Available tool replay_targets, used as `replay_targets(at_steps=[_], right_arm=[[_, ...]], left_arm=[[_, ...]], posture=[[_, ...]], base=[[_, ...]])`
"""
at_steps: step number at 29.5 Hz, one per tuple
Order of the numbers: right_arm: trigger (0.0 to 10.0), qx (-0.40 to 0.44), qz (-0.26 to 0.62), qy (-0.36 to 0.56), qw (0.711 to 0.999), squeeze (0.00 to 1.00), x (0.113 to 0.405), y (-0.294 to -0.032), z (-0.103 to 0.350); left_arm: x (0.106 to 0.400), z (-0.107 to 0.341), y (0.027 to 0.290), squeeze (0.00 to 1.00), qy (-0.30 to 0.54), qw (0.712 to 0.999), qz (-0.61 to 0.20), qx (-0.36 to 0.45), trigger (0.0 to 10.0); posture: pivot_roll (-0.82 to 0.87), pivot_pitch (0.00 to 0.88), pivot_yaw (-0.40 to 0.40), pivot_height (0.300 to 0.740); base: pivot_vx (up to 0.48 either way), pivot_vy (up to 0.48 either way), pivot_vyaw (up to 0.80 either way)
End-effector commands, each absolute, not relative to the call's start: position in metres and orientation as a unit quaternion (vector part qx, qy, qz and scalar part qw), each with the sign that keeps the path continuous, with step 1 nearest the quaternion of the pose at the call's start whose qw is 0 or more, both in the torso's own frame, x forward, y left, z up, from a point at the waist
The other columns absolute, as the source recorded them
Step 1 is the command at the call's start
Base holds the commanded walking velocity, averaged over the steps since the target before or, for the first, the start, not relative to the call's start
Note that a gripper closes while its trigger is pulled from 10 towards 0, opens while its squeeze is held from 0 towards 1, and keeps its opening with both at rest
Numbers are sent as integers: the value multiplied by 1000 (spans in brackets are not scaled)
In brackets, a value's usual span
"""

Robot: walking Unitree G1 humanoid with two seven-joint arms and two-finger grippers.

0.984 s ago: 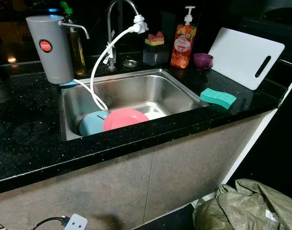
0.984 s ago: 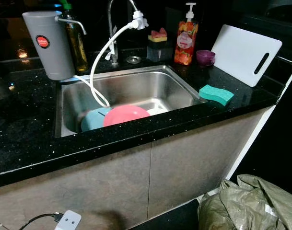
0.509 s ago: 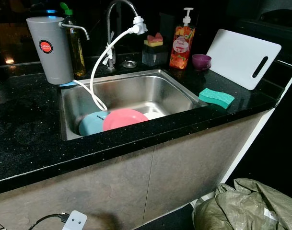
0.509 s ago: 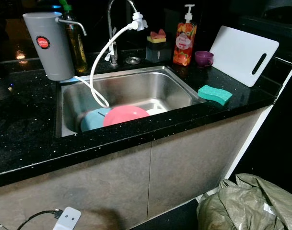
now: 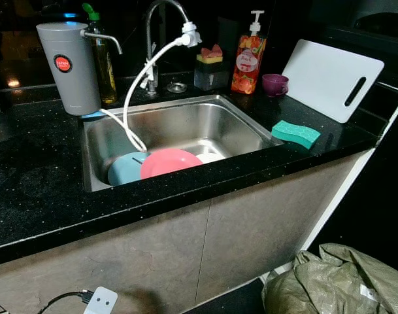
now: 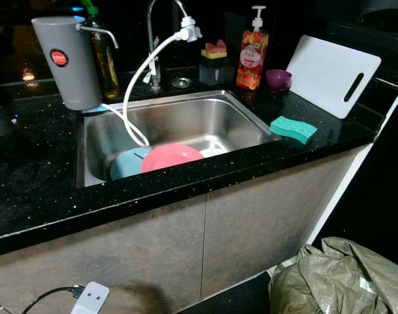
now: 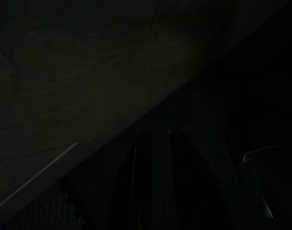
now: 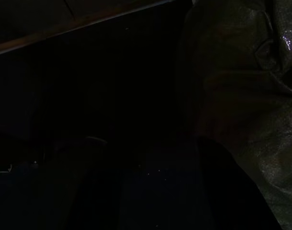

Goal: Kitchen organization

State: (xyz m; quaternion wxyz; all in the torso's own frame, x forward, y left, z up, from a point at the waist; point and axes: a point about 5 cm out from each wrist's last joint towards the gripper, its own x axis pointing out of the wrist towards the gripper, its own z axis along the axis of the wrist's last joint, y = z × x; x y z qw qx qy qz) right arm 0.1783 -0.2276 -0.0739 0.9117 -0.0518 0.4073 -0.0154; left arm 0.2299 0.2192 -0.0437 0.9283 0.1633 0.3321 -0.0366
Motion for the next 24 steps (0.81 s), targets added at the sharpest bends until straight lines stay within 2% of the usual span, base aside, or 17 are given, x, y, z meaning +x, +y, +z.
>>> replay_targets(at_steps=[1, 24], right_arm=[[10000, -52, -17, 416, 908, 0, 171, -229, -77], [10000, -53, -13, 429, 901, 0, 163, -228, -81]], left_arm=[[222, -50, 218, 0, 345, 924, -36, 159, 10000], [218, -54, 213, 0, 352, 921, -48, 158, 10000]], posture=[[41, 131, -29, 740], [23, 134, -32, 740]], base=[[0, 0, 0], [0, 0, 0]])
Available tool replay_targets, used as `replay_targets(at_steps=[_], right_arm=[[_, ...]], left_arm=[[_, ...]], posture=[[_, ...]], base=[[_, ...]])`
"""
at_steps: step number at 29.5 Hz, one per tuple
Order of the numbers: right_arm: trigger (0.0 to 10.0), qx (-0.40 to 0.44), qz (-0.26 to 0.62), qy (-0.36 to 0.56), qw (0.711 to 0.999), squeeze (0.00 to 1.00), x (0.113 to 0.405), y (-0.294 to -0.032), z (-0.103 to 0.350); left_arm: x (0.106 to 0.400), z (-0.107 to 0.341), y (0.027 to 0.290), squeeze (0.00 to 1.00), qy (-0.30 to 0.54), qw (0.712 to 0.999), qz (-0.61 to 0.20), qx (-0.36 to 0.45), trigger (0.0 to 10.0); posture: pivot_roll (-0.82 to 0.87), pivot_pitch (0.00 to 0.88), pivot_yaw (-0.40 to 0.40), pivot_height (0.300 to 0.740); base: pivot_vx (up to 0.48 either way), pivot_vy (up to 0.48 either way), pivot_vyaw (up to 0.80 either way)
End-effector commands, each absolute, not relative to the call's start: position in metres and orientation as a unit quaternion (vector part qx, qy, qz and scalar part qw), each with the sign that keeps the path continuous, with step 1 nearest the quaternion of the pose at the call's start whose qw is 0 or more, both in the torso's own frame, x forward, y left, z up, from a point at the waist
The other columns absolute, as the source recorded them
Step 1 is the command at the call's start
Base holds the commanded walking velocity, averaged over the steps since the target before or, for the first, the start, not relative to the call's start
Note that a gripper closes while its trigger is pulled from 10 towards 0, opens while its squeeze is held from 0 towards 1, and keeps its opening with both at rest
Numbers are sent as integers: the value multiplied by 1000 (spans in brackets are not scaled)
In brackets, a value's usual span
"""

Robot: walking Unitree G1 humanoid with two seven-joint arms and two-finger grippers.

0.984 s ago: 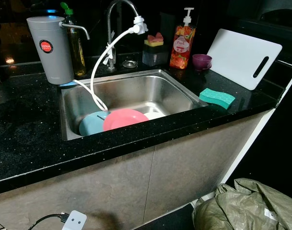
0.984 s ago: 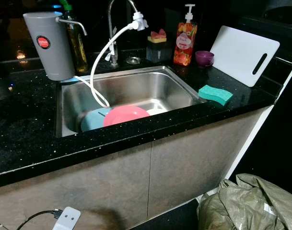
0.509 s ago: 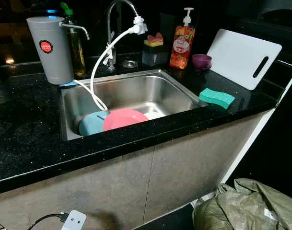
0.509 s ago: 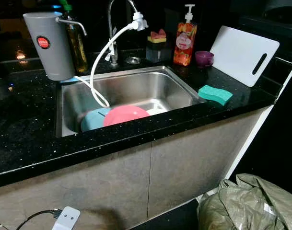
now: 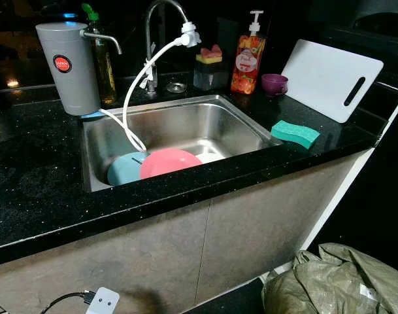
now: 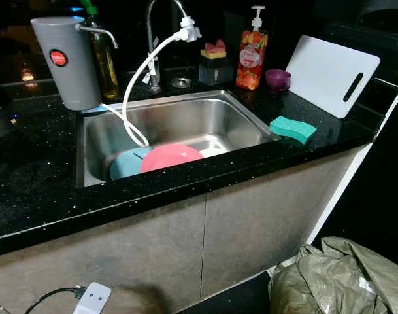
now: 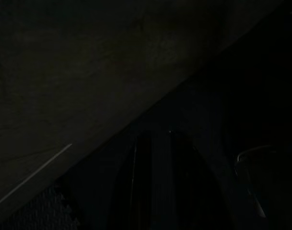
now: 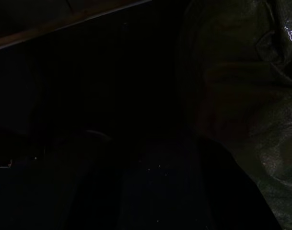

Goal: Kitchen organization

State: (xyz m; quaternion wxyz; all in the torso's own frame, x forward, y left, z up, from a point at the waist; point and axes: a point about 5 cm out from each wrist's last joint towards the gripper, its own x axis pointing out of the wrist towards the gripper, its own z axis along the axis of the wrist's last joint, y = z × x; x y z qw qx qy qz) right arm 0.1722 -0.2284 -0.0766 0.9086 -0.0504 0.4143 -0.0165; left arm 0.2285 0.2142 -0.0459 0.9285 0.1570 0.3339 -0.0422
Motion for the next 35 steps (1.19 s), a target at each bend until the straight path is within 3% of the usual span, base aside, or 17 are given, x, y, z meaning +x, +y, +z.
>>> replay_targets(at_steps=[1, 35], right_arm=[[10000, -53, -13, 429, 901, 0, 163, -228, -81], [10000, -56, -5, 436, 898, 0, 158, -220, -85]], left_arm=[[218, -54, 213, 0, 352, 921, -48, 158, 10000], [207, -61, 215, 0, 375, 915, -41, 145, 10000]], posture=[[23, 134, -32, 740], [20, 142, -29, 740]], base=[[0, 0, 0], [0, 0, 0]])
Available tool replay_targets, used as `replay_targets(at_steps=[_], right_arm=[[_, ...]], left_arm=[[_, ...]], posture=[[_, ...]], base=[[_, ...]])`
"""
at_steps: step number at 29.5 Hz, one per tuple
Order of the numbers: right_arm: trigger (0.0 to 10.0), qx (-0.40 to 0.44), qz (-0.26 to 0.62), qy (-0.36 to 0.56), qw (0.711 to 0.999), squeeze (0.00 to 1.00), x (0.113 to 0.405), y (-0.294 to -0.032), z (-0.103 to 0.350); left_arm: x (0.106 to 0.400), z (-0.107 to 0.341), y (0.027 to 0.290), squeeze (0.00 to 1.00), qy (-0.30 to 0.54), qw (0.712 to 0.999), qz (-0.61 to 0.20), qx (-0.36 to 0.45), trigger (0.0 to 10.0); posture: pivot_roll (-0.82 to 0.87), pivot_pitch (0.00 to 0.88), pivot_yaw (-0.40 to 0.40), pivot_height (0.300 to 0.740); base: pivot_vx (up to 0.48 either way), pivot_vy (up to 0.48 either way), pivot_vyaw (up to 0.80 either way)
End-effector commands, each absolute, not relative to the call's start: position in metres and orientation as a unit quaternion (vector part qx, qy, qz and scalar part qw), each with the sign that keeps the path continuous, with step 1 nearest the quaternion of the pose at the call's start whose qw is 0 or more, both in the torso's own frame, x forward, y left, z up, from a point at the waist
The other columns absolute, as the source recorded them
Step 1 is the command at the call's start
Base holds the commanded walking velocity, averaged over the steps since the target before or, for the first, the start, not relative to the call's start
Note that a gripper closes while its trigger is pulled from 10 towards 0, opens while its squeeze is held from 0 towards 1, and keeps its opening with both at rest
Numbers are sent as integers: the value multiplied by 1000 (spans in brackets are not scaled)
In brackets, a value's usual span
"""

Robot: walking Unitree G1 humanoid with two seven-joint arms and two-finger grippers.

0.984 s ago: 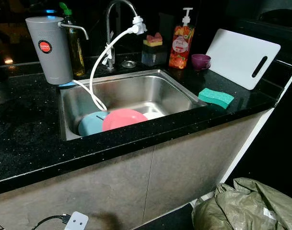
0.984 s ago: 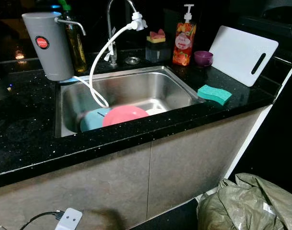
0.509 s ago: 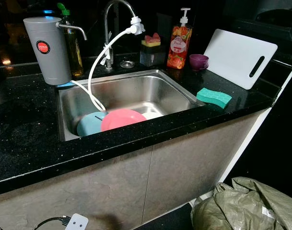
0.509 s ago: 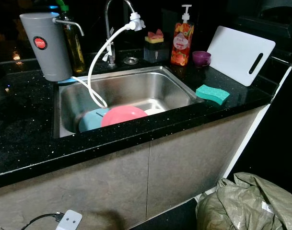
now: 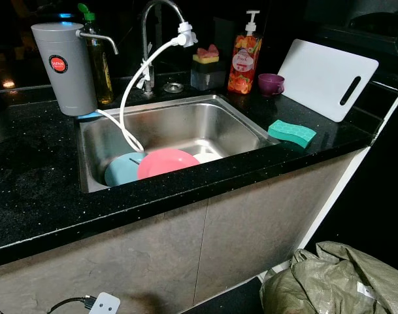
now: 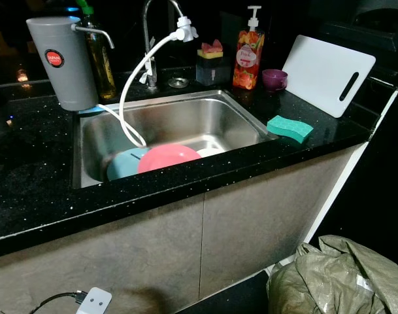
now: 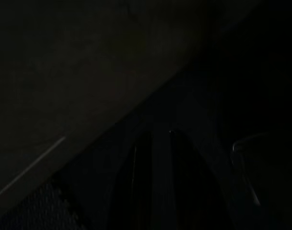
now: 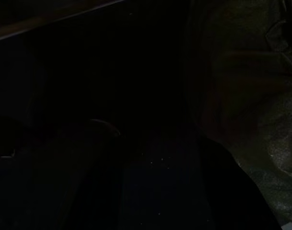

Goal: Kitchen organization

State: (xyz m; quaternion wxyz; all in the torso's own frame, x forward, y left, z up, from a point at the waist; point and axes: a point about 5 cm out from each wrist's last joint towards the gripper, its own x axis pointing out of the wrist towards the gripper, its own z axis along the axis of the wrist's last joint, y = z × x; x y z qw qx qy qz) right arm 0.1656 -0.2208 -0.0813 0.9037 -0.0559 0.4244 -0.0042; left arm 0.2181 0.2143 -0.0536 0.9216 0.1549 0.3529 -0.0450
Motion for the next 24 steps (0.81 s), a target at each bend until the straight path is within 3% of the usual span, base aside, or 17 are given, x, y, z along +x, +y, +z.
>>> replay_targets(at_steps=[1, 5, 14, 24], right_arm=[[10000, -63, 3, 444, 894, 0, 155, -220, -87], [10000, -78, 16, 454, 888, 0, 151, -218, -89], [10000, -100, 34, 498, 861, 0, 142, -212, -96], [10000, -108, 30, 493, 862, 0, 144, -212, -95]], left_arm=[[205, -63, 215, 0, 384, 914, -31, 126, 10000], [201, -66, 215, 0, 395, 913, -15, 102, 10000], [174, -81, 221, 0, 472, 878, -5, 76, 10000], [175, -81, 220, 0, 463, 880, -24, 100, 10000]], posture=[[24, 147, -38, 740], [21, 145, -41, 740], [27, 145, -47, 740], [27, 137, -53, 740]], base=[[0, 0, 0], [0, 0, 0], [0, 0, 0], [0, 0, 0]])
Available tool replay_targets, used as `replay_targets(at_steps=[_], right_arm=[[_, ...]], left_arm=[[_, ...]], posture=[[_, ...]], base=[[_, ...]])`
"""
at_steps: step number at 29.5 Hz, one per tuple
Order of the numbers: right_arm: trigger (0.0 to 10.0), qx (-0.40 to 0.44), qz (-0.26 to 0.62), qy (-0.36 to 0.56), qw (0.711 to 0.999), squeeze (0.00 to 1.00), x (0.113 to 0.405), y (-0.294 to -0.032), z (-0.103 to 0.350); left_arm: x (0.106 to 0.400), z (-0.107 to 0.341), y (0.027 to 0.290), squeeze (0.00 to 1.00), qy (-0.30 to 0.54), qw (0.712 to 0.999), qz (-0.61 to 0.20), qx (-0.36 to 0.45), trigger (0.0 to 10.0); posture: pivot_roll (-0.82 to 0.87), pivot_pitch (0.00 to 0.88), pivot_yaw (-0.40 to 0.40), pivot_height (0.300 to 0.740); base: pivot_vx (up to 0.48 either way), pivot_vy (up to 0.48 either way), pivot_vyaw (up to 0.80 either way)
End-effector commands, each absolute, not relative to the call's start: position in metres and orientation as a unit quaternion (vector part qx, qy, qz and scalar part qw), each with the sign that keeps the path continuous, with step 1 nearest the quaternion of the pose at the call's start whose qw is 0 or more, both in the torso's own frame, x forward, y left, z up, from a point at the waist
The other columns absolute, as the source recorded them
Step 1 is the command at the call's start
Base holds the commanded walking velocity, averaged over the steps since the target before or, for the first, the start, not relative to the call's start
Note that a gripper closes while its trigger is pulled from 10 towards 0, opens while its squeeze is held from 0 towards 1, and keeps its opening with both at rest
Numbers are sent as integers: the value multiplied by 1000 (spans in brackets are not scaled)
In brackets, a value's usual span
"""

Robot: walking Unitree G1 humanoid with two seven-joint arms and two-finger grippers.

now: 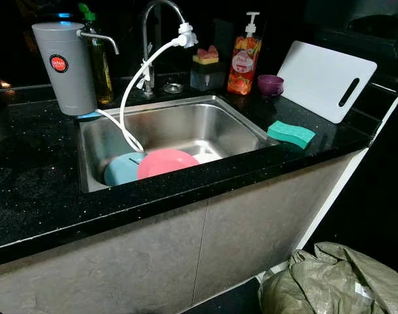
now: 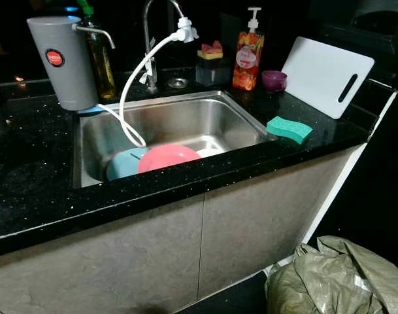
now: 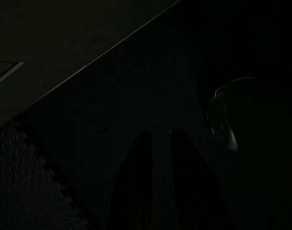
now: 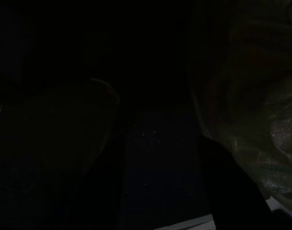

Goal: Kitchen organization

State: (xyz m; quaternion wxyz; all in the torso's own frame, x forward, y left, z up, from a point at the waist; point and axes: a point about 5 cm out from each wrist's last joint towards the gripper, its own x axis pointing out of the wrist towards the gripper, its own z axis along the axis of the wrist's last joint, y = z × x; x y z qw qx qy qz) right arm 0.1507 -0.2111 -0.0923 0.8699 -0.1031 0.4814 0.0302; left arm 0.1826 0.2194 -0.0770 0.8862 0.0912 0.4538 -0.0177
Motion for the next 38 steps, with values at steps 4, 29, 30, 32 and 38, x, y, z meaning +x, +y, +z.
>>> replay_targets(at_steps=[4, 29, 30, 32, 38], right_arm=[[10000, -112, 24, 493, 862, 0, 145, -214, -95], [10000, -111, 20, 498, 859, 0, 143, -215, -95], [10000, -110, 19, 498, 860, 0, 143, -215, -95], [10000, -110, 19, 498, 860, 0, 143, -215, -95], [10000, -107, 15, 498, 860, 0, 142, -214, -96]], left_arm=[[170, -83, 220, 0, 470, 875, -31, 113, 10000], [170, -82, 227, 0, 472, 870, -36, 139, 10000], [171, -81, 227, 0, 471, 870, -38, 142, 10000], [171, -81, 227, 0, 470, 870, -38, 142, 10000], [173, -80, 228, 0, 468, 870, -41, 148, 10000]], posture=[[23, 135, -50, 740], [17, 107, -34, 740], [15, 107, -30, 740], [15, 107, -30, 740], [13, 107, -22, 740]], base=[[0, 0, 0], [0, 0, 0], [0, 0, 0], [0, 0, 0], [0, 0, 0]])
